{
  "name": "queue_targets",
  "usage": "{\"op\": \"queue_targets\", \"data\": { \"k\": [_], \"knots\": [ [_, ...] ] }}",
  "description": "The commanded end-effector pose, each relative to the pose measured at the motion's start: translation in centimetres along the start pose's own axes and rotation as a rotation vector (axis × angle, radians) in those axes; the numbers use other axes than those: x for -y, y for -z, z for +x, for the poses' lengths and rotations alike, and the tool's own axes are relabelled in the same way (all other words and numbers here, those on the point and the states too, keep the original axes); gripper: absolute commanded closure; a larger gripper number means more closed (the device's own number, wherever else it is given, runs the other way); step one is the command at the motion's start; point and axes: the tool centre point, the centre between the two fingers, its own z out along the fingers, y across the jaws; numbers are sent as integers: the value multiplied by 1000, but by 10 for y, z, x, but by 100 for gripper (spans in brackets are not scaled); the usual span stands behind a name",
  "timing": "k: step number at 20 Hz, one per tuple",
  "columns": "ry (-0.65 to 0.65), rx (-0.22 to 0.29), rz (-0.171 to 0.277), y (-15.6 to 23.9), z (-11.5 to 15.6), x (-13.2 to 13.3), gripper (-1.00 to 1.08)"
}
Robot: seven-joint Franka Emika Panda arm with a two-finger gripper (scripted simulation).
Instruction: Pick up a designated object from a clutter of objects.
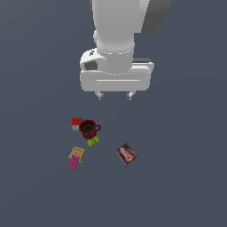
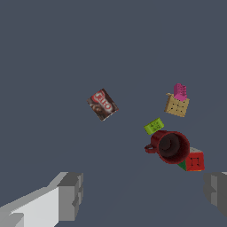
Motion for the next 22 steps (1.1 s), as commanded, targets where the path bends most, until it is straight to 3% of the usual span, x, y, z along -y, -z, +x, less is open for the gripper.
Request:
{"op": "queue_targets", "data": {
  "k": [1,14,22],
  "knots": [
    [0,0,0,0,0,0,-92],
    [24,-15,2,10,-2,-5,-92],
    [-11,-12,8,-3,12,-15,-92]
  ]
}}
